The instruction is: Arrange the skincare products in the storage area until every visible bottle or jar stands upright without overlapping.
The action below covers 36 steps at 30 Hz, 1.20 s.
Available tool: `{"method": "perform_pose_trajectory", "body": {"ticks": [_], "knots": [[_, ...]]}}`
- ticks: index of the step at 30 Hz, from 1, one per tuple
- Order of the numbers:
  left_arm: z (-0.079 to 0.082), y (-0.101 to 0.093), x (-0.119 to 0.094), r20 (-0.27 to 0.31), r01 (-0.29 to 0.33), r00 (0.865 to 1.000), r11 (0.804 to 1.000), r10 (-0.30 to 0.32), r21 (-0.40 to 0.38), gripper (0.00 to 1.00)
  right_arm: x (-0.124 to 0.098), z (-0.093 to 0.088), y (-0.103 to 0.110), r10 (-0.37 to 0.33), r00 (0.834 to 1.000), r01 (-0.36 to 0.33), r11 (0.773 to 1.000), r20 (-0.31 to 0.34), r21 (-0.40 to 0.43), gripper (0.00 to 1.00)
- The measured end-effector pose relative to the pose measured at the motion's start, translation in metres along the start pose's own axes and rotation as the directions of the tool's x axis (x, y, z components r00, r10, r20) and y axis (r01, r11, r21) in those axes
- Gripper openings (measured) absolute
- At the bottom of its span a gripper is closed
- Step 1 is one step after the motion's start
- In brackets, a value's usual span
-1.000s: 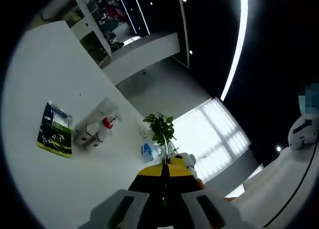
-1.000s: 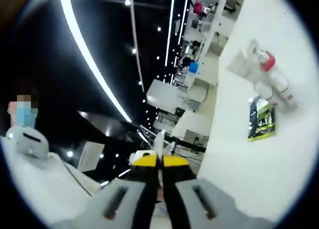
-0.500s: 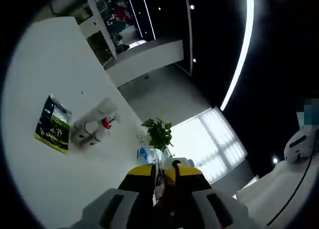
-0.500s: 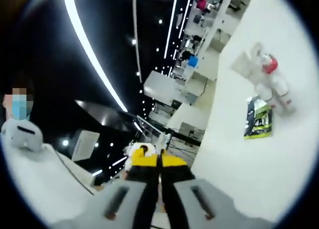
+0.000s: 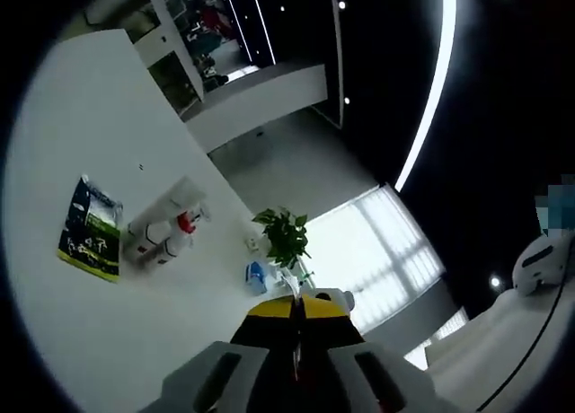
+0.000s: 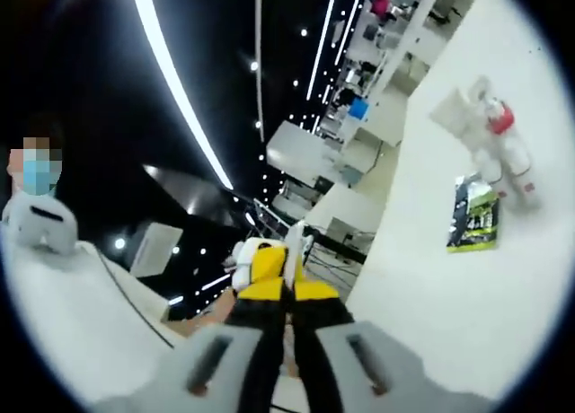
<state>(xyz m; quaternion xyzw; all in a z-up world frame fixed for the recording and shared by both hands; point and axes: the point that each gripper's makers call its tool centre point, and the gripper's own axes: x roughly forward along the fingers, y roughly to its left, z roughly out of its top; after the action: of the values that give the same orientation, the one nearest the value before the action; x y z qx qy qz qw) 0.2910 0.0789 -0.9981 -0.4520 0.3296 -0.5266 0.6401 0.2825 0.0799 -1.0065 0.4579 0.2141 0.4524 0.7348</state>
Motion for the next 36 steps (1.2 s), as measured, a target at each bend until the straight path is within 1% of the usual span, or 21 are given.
{"method": "perform_pose_trajectory", "body": {"ticks": [1,3,6,8,10,11,12,13,14,15,17,19,22,24,26,27,29,31,34,35,36], "knots": [[0.000,0.001,-0.001,-0.003,-0.007,1.000,1.000,0.007,0.008,0.02,0.000,0.000,-0.001,0.001,1.000,-0.001,1.000,0.004,0.011,0.00],[-0.004,0.007,-0.005,-0.024,-0.041,0.999,0.999,0.042,0.033,0.06,-0.001,0.002,-0.002,-0.005,0.999,0.003,0.999,0.035,0.037,0.00],[-0.010,0.006,-0.009,-0.044,-0.039,0.998,0.999,0.040,0.022,0.05,-0.005,0.009,-0.002,-0.001,0.997,-0.004,0.998,0.079,0.060,0.00],[-0.012,0.006,-0.012,-0.041,-0.032,0.999,0.999,0.033,0.010,0.01,-0.003,0.006,-0.004,-0.009,0.998,0.005,0.998,0.063,0.065,0.00],[-0.011,0.005,-0.013,-0.039,-0.040,0.998,0.999,0.041,0.014,0.00,-0.002,0.006,-0.003,-0.005,0.998,0.000,0.997,0.062,0.074,0.01],[-0.009,0.004,-0.014,-0.037,-0.037,0.999,0.999,0.037,0.021,0.00,-0.001,0.007,-0.003,-0.002,0.998,-0.003,0.998,0.067,0.069,0.01],[-0.007,0.006,-0.014,-0.032,-0.043,0.999,0.998,0.044,0.039,0.00,0.000,0.010,-0.006,-0.014,0.997,0.009,0.998,0.078,0.067,0.03],[-0.008,0.006,-0.014,-0.041,-0.046,0.998,0.998,0.047,0.035,0.00,0.001,0.013,-0.009,-0.024,0.996,0.018,0.998,0.089,0.068,0.04],[-0.009,0.008,-0.014,-0.050,-0.057,0.997,0.998,0.059,0.037,0.00,0.001,0.016,-0.011,-0.026,0.994,0.017,0.996,0.102,0.085,0.03],[-0.009,0.009,-0.015,-0.050,-0.066,0.996,0.997,0.068,0.034,0.00,0.002,0.016,-0.010,-0.018,0.995,0.009,0.996,0.099,0.090,0.01],[-0.007,0.007,-0.019,-0.048,-0.055,0.997,0.998,0.057,0.031,0.00,0.005,0.015,-0.006,-0.012,0.996,0.005,0.998,0.091,0.067,0.00],[-0.008,0.010,-0.023,-0.054,-0.072,0.996,0.996,0.075,0.050,0.00,0.008,0.010,-0.007,-0.023,0.997,0.019,0.999,0.079,0.051,0.00],[-0.008,0.015,-0.028,-0.043,-0.080,0.996,0.997,0.081,0.017,0.00,0.010,0.007,-0.013,-0.023,0.997,0.016,0.996,0.079,0.085,0.00],[-0.004,0.019,-0.032,-0.036,-0.082,0.996,0.997,0.082,0.009,0.00,0.012,0.008,-0.015,-0.025,0.996,0.018,0.996,0.080,0.083,0.00],[0.000,0.020,-0.034,-0.031,-0.082,0.996,0.997,0.082,0.001,0.00,0.014,0.010,-0.018,-0.029,0.996,0.020,0.994,0.088,0.103,0.02],[0.001,0.020,-0.034,-0.023,-0.085,0.996,0.996,0.085,0.000,0.00,0.014,0.011,-0.020,-0.037,0.995,0.027,0.993,0.090,0.115,0.04],[0.006,0.021,-0.036,-0.017,-0.089,0.996,0.996,0.089,-0.001,0.00,0.012,0.018,-0.019,-0.049,0.992,0.039,0.995,0.118,0.088,0.11],[0.012,0.024,-0.039,-0.009,-0.101,0.995,0.995,0.101,-0.003,0.00,0.008,0.019,-0.019,-0.051,0.991,0.041,0.996,0.120,0.083,0.12],[0.025,0.037,-0.048,0.002,-0.136,0.991,0.991,0.136,0.012,0.00,-0.001,0.019,-0.025,-0.083,0.989,0.074,0.994,0.124,0.078,0.12],[0.031,0.044,-0.052,0.003,-0.145,0.989,0.989,0.145,0.015,0.00,-0.005,0.019,-0.025,-0.085,0.988,0.076,0.994,0.126,0.078,0.12],[0.036,0.054,-0.056,0.007,-0.168,0.986,0.985,0.168,0.022,0.00,-0.007,0.019,-0.025,-0.086,0.988,0.077,0.994,0.126,0.080,0.12]]}}
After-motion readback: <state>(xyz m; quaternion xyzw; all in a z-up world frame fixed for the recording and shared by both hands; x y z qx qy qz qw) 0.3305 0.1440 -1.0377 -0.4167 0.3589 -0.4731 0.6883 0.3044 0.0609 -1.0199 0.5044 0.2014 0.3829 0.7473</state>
